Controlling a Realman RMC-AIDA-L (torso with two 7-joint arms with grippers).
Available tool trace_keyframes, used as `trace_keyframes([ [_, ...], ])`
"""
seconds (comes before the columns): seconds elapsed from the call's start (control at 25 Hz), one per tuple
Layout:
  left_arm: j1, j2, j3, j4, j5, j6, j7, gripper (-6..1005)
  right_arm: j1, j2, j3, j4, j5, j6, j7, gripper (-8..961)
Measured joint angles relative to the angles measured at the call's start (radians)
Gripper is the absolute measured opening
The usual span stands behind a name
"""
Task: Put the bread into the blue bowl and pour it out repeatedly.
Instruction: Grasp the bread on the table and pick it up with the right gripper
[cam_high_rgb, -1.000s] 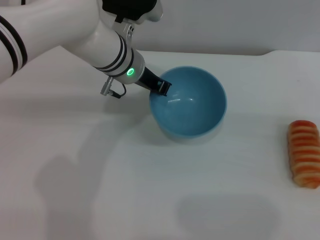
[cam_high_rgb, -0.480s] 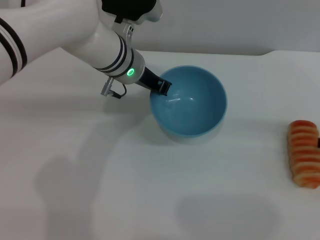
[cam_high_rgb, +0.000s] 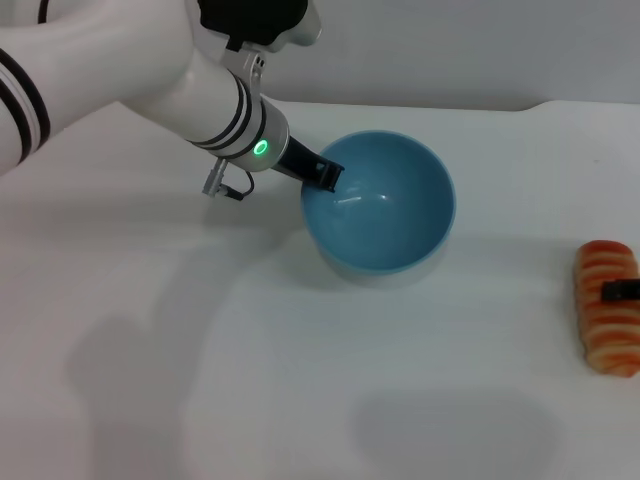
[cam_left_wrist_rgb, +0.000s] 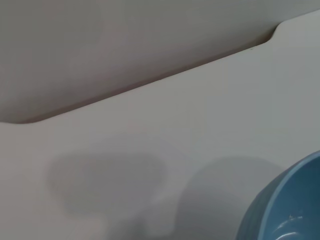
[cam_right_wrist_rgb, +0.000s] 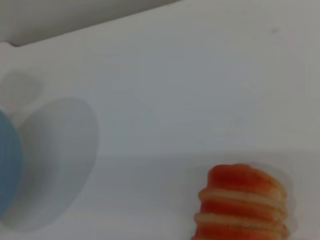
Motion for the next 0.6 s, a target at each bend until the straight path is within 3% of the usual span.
trace_keyframes([
  [0.6,0.011,0.0,0.0,0.0,-0.013,-0.007,0.0,0,0.034,-0.004,-0.079,0.042,-0.035,0.032,0.061,575],
])
